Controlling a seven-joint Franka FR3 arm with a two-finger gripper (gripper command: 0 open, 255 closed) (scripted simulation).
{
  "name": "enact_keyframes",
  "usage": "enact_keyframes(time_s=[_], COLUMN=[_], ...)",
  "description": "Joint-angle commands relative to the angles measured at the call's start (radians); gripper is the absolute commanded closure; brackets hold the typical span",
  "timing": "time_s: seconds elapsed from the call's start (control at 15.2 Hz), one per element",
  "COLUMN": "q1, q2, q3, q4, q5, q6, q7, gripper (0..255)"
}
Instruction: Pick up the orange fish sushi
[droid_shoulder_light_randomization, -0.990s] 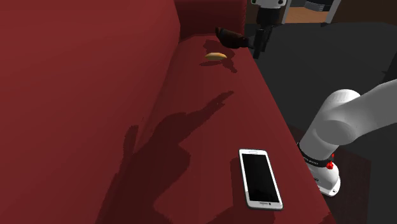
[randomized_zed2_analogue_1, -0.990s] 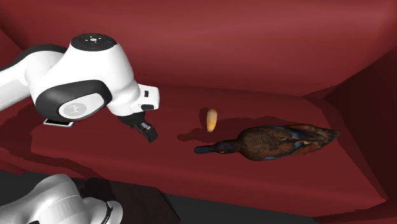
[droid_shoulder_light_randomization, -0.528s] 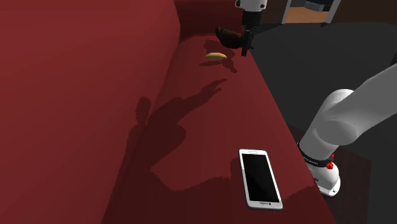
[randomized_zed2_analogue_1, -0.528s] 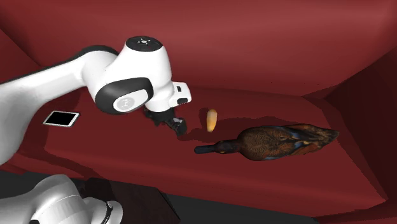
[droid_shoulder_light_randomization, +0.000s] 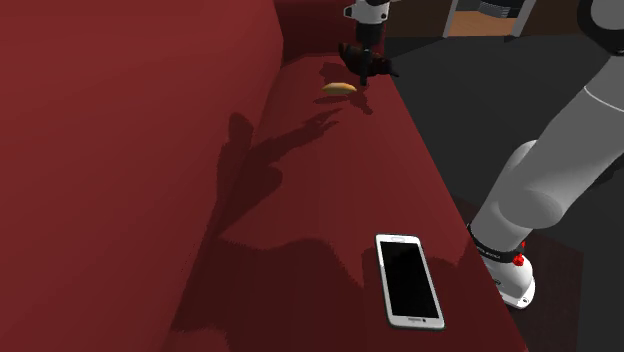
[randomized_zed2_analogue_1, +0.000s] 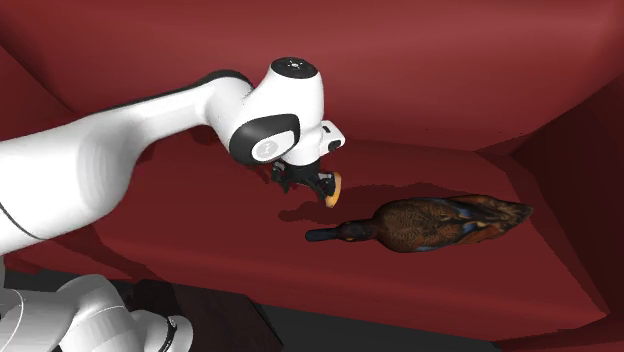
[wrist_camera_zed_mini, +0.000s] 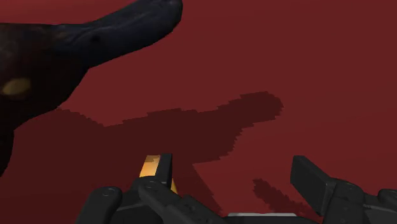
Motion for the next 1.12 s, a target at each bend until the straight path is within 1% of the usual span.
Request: enact_keyframes(time_s=[0.0,0.33,0.4,0.86,0.99,1.06], q1=[0.002,-0.007,-0.008,-0.007,-0.007,-0.007], q2=[0.089,0.290,0.297,0.297,0.297,0.295], q3=[-0.011,-0.018,-0.017,-0.016,-0.016,-0.016], q4=[0.078,0.284,0.290,0.189,0.189,0.188], q5=[0.011,0.045,0.046,0.046,0.046,0.046], q6=[0.015,0.018,0.018,0.120,0.120,0.120], q7=[-0.059,-0.191,-0.195,-0.193,-0.193,-0.193], gripper=[0,0,0,0,0,255])
